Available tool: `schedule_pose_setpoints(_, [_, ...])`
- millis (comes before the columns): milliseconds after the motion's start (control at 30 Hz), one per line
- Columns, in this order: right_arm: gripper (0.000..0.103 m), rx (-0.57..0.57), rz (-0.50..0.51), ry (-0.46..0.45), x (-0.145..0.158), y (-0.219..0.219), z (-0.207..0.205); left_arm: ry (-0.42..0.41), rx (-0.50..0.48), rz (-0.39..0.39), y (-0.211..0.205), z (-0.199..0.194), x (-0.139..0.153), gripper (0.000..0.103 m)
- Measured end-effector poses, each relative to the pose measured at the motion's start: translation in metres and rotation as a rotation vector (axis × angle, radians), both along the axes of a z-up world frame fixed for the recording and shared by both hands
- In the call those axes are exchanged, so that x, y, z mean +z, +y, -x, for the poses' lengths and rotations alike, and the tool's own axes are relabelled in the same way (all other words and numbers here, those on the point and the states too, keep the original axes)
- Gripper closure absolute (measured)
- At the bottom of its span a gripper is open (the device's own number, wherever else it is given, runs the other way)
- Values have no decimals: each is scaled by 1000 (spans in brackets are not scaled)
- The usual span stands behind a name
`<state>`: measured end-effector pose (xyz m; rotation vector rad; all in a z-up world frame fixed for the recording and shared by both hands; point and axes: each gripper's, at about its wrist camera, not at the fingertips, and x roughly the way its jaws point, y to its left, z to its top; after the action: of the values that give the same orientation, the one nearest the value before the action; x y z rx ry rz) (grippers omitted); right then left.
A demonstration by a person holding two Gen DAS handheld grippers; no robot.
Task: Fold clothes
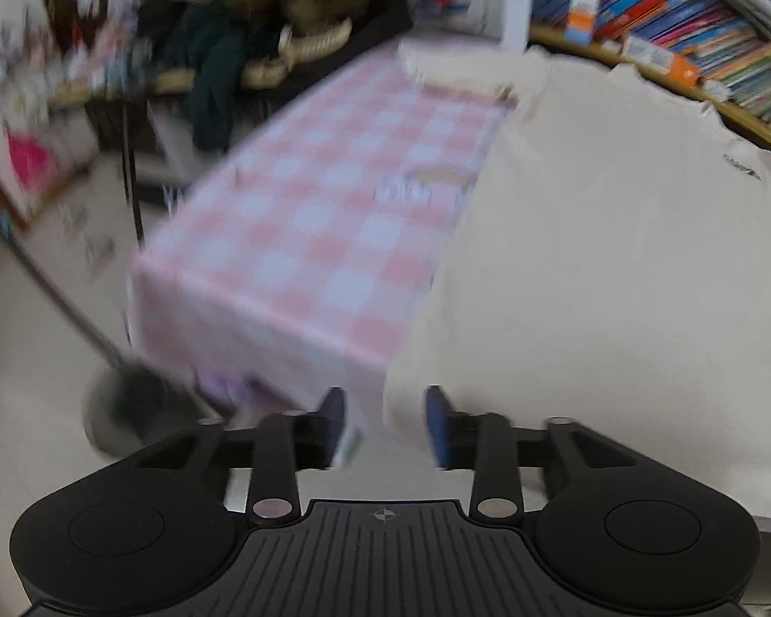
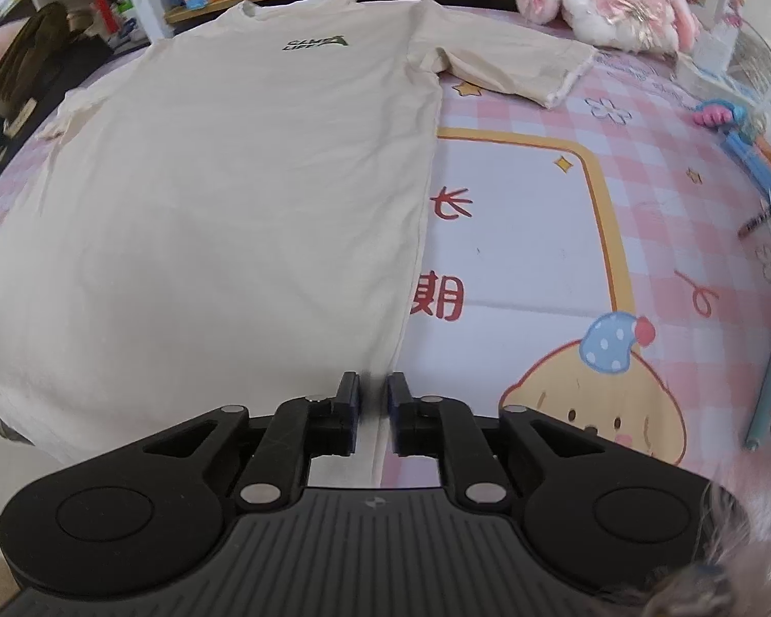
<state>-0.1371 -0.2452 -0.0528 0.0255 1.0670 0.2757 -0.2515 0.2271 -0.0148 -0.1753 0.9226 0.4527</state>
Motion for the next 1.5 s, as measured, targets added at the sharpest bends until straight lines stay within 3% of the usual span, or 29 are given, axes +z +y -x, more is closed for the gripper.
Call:
schedule_pose_setpoints(67, [85, -2, -4, 3, 0, -2, 3, -32, -19, -1, -2, -9, 4, 48])
schedule_pose_setpoints(333, [86, 37, 48, -15, 0, 5, 10, 3, -87, 1, -8, -50, -19, 51])
schedule_pose_setpoints(400, [90, 44, 60, -20, 0, 7, 12, 11, -95, 11, -9, -50, -24, 53])
schedule_pose_setpoints(500, [93, 46, 59, -23, -1, 7, 14, 14, -97, 25, -10, -47, -29, 65])
schedule_pose_setpoints(600, [95, 50, 57, -20, -1, 9, 16, 16, -92, 33, -8, -46, -28, 67])
schedule_pose_setpoints(1367, [97, 62, 51, -10, 1, 12, 24, 15, -62, 34, -9, -47, -30, 66])
schedule_pose_setpoints(1500, [97, 70, 59, -17, 1, 13, 25, 26, -68, 3, -16, -48, -30, 66])
